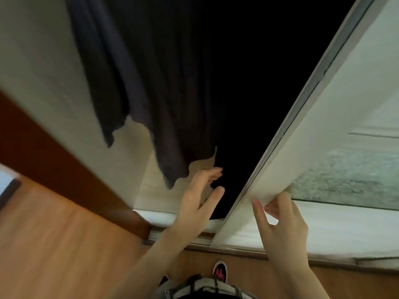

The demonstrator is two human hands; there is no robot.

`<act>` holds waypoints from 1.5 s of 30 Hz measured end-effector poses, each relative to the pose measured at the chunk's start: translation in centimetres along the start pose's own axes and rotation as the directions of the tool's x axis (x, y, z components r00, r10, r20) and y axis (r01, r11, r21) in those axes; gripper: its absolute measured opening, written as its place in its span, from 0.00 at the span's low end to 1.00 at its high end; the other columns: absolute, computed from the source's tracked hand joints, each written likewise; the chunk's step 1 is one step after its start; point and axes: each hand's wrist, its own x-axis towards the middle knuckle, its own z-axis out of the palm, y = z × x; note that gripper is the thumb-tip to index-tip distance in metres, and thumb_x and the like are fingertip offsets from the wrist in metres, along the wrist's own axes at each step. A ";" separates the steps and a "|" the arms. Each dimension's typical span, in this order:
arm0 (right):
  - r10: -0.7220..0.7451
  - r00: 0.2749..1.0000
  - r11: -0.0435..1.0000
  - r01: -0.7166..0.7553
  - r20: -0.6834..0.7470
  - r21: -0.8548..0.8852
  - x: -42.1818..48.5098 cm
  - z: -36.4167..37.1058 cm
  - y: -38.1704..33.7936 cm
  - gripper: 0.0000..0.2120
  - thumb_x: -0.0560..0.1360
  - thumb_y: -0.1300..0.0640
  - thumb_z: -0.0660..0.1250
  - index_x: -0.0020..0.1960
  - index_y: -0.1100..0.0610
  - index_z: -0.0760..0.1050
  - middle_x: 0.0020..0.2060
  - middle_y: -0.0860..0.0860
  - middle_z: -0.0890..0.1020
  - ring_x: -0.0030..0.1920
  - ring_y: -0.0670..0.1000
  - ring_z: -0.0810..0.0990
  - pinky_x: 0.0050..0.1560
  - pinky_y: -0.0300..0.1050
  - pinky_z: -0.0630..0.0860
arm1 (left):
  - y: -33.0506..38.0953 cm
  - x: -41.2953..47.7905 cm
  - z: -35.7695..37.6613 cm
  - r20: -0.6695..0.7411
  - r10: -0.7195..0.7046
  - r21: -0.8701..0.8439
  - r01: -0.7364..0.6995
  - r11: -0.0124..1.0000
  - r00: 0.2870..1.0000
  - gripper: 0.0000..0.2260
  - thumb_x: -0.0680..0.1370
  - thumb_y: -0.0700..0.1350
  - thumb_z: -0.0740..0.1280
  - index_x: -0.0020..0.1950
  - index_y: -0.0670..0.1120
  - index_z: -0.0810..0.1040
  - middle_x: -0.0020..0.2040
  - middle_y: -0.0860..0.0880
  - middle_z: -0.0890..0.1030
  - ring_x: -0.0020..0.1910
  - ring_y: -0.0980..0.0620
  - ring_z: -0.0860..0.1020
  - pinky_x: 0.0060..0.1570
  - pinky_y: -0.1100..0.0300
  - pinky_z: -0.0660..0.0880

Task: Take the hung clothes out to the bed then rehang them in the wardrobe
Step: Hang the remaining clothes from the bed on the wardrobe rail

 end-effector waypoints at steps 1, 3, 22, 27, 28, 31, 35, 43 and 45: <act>-0.036 0.999 0.999 0.037 0.033 -0.010 0.0 0.6 -0.7 0.14 0.73 0.44 0.67 0.44 0.54 0.68 0.39 0.49 0.80 0.41 0.49 0.82 0.35 0.50 0.78 | -0.2 -0.6 -1.9 -0.081 -0.009 0.028 0.011 1.000 0.997 0.15 0.78 0.49 0.61 0.65 0.55 0.71 0.61 0.57 0.76 0.64 0.58 0.74 0.62 0.66 0.69; -0.107 0.990 0.994 0.110 0.086 -0.027 0.1 1.8 -2.1 0.13 0.73 0.47 0.69 0.43 0.54 0.68 0.37 0.49 0.80 0.40 0.50 0.82 0.33 0.49 0.78 | -0.5 -2.0 -5.4 -0.228 -0.018 0.067 0.034 0.997 0.973 0.15 0.78 0.49 0.61 0.66 0.52 0.72 0.61 0.56 0.76 0.64 0.56 0.74 0.63 0.62 0.71; -0.447 0.870 0.892 0.451 0.208 0.031 -1.5 12.9 -12.6 0.06 0.77 0.60 0.65 0.48 0.62 0.69 0.32 0.56 0.76 0.28 0.56 0.75 0.24 0.52 0.73 | -5.2 -4.6 -25.9 -0.824 -0.228 -0.093 0.272 0.958 0.519 0.23 0.81 0.58 0.56 0.76 0.60 0.56 0.74 0.56 0.65 0.72 0.54 0.66 0.71 0.53 0.65; -0.492 0.850 0.863 0.505 0.187 -0.023 -1.9 15.7 -15.5 0.07 0.77 0.59 0.65 0.49 0.63 0.71 0.30 0.56 0.76 0.26 0.55 0.76 0.20 0.47 0.71 | -5.9 -4.4 -27.0 -0.800 -0.263 -0.122 0.282 0.951 0.539 0.24 0.81 0.57 0.58 0.76 0.56 0.59 0.74 0.54 0.67 0.71 0.53 0.69 0.68 0.57 0.68; -0.502 0.846 0.856 0.516 0.180 -0.033 -2.0 16.3 -16.1 0.07 0.77 0.60 0.65 0.48 0.63 0.71 0.30 0.56 0.76 0.26 0.55 0.76 0.20 0.48 0.71 | -6.0 -4.4 -27.1 -0.796 -0.267 -0.126 0.283 0.951 0.543 0.23 0.81 0.57 0.58 0.75 0.56 0.59 0.73 0.54 0.67 0.70 0.53 0.69 0.66 0.58 0.69; -0.529 0.831 0.841 0.541 0.173 -0.025 -2.2 18.1 -17.8 0.06 0.77 0.60 0.66 0.48 0.63 0.71 0.30 0.56 0.76 0.26 0.55 0.77 0.20 0.48 0.72 | -6.0 -4.8 -27.7 -0.785 -0.266 -0.138 0.261 0.955 0.560 0.23 0.80 0.56 0.60 0.74 0.56 0.61 0.72 0.54 0.69 0.68 0.54 0.71 0.65 0.60 0.70; -0.573 0.796 0.810 0.586 0.194 -0.013 -2.5 20.5 -20.1 0.07 0.77 0.60 0.66 0.49 0.61 0.69 0.30 0.56 0.77 0.26 0.58 0.77 0.21 0.49 0.72 | -5.9 -5.4 -28.3 -0.754 -0.267 -0.155 0.232 0.960 0.601 0.21 0.80 0.55 0.61 0.73 0.56 0.63 0.69 0.54 0.73 0.65 0.56 0.74 0.58 0.69 0.72; -0.651 0.725 0.745 0.666 0.225 0.009 -2.6 24.1 -24.4 0.11 0.75 0.61 0.69 0.52 0.61 0.68 0.28 0.57 0.78 0.25 0.57 0.79 0.20 0.48 0.74 | -6.1 -5.4 -29.0 -0.740 -0.273 -0.147 0.249 0.957 0.614 0.18 0.81 0.51 0.61 0.71 0.56 0.65 0.67 0.54 0.73 0.65 0.55 0.73 0.59 0.67 0.71; -0.665 0.709 0.729 0.684 0.234 -0.001 -2.9 25.0 -25.2 0.11 0.76 0.62 0.68 0.53 0.61 0.66 0.29 0.57 0.79 0.25 0.57 0.80 0.21 0.48 0.75 | -6.1 -5.4 -29.0 -0.741 -0.265 -0.130 0.255 0.958 0.617 0.17 0.81 0.50 0.60 0.70 0.56 0.65 0.67 0.54 0.73 0.64 0.56 0.73 0.59 0.68 0.71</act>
